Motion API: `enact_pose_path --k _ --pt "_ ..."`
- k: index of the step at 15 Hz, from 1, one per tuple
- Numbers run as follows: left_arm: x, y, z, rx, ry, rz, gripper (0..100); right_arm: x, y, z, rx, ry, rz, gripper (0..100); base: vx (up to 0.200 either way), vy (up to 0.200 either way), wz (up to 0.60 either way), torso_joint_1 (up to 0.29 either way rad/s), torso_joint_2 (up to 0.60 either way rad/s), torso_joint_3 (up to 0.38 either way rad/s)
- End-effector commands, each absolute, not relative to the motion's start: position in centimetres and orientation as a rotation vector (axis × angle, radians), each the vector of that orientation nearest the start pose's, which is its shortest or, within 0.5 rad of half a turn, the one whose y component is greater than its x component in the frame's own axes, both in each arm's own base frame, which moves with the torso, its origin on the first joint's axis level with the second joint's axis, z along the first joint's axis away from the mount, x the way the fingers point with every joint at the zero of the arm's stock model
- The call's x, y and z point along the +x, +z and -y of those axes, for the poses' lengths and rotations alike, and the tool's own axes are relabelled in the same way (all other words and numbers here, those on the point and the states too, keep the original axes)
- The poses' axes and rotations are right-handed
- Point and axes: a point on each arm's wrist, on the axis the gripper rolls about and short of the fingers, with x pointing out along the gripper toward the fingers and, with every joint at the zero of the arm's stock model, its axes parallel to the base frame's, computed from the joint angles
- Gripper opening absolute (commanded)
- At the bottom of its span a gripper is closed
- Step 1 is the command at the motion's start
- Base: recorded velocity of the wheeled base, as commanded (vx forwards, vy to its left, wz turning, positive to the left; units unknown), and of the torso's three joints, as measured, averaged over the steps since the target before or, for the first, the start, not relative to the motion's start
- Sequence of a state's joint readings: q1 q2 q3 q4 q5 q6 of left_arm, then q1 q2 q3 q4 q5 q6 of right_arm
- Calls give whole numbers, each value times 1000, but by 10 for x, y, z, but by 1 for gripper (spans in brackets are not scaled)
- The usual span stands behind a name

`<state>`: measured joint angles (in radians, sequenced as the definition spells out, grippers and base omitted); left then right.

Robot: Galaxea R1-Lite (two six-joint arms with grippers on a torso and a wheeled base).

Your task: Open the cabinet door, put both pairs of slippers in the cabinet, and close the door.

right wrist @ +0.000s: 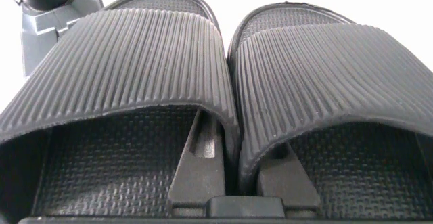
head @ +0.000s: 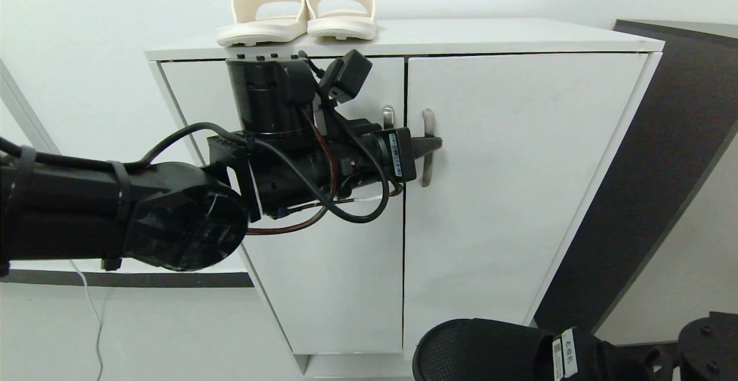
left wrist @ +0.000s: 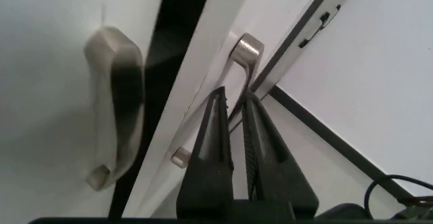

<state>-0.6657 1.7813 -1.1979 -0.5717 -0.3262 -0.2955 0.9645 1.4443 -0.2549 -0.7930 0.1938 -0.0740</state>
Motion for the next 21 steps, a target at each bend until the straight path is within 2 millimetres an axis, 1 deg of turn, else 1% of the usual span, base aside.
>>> enact_pose_path --k 1,4,5,7,11,12,16,17,19,21 --pt "254 264 218 -272 -1007 -155 0 103 121 -158 -237 1173 -349 0 0 0 0 0 0 0" --pt "229 269 215 -271 -1052 -155 0 98 121 -154 -237 1233 -345 0 0 0 0 0 0 0" --pt "224 270 214 -272 -1061 -152 0 98 121 -152 -233 1244 -343 0 0 0 0 0 0 0" --pt "209 274 208 -273 -1080 -145 0 97 122 -151 -230 1252 -339 0 0 0 0 0 0 0" --pt "195 273 193 -273 -1074 -146 0 97 121 -152 -234 1253 -344 0 0 0 0 0 0 0" --pt "194 271 190 -272 -1068 -151 0 97 121 -152 -234 1253 -345 0 0 0 0 0 0 0" --pt "197 271 189 -271 -1058 -149 0 97 120 -152 -252 1254 -337 0 0 0 0 0 0 0" --pt "202 269 189 -272 -1048 -153 0 97 120 -153 -253 1255 -338 0 0 0 0 0 0 0" --pt "218 264 188 -276 -1010 -159 0 96 120 -153 -255 1260 -337 0 0 0 0 0 0 0" --pt "236 259 193 -302 -990 -144 0 94 119 -154 -258 1273 -339 0 0 0 0 0 0 0"
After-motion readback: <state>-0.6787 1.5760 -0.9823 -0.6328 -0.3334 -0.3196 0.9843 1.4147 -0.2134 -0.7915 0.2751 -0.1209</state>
